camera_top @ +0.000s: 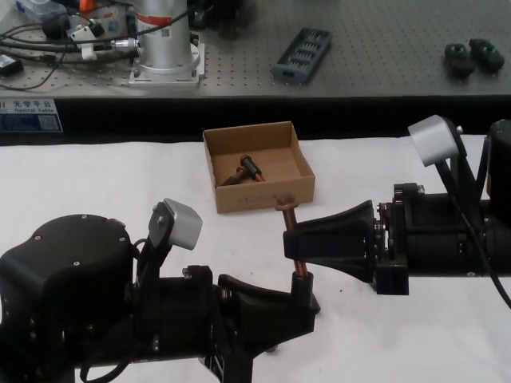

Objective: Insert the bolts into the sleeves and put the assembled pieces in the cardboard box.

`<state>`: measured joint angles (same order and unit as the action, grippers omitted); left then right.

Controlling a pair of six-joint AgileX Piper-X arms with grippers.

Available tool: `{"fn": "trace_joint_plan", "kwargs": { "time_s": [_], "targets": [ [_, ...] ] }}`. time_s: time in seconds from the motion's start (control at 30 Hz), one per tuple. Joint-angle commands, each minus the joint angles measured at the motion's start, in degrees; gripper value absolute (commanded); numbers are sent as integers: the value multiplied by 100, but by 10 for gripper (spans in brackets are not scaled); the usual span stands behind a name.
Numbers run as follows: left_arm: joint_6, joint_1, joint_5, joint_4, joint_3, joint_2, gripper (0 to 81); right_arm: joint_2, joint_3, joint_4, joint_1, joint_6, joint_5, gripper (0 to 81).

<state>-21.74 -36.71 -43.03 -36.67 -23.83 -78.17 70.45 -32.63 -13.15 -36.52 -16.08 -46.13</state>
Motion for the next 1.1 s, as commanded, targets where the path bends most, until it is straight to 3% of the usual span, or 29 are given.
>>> {"fn": "trace_joint_plan", "kwargs": {
  "time_s": [0.0,0.3,1.03,1.07],
  "targets": [
    [-474,5,325,-320,-79,-1,27,-7,-10,-2,37,-46,-199,37],
    [-932,5,685,-568,-79,-1,27,-7,-10,-144,37,-76,-202,37],
    [-967,5,1132,-893,-79,-1,27,-21,-10,-445,37,-59,-416,19],
    [-967,5,1169,-921,-79,-1,27,-40,-10,-445,37,-59,-416,74]
  ]
}}
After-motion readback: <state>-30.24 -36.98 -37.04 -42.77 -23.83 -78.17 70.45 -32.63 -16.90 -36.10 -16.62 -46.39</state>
